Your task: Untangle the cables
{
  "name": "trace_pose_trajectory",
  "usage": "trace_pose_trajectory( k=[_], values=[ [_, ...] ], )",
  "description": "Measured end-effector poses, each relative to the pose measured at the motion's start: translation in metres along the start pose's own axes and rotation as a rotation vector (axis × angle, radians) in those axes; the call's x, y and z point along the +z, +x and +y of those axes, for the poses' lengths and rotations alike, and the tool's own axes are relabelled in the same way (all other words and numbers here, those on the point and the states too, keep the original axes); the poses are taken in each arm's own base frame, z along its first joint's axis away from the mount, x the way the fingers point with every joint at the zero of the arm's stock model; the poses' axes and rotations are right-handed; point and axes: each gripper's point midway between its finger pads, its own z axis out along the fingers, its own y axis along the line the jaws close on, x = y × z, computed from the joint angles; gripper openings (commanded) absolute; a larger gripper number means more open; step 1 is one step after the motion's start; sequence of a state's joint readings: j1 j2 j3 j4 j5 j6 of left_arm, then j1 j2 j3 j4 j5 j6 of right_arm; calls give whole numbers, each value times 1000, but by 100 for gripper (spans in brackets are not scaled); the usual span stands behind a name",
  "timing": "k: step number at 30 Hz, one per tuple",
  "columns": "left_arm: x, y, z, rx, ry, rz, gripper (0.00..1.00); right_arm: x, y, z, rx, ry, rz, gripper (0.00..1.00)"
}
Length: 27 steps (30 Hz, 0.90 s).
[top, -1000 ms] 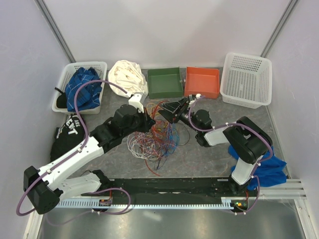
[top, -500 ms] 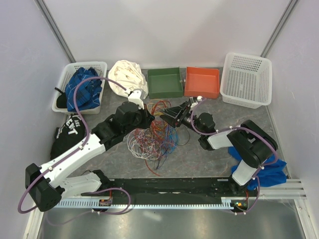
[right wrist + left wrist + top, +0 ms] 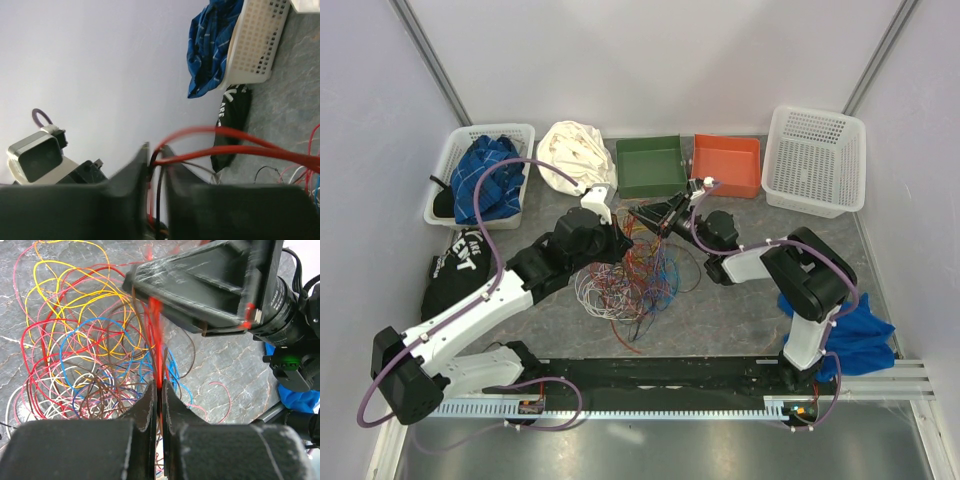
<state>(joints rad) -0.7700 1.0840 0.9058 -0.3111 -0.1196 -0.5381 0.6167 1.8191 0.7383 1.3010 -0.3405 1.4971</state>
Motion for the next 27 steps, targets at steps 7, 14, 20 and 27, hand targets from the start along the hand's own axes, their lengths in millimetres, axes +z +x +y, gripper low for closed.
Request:
trace_pose_trajectory(
  k=[7, 14, 20, 27],
  values=[
    [-3, 1, 11, -5, -56, -5, 94, -1, -1, 11, -59, -13, 12, 0],
    [-31, -30, 40, -15, -255, -100, 97, 2, -15, 116, -460, 10, -31, 0],
    [-62, -68, 31, -42, -201, -272, 96, -13, -27, 186, -715, 47, -93, 0],
    [-69, -82, -17, 4, 126, -429, 87, -28, -27, 139, -755, 248, -23, 0]
  ],
)
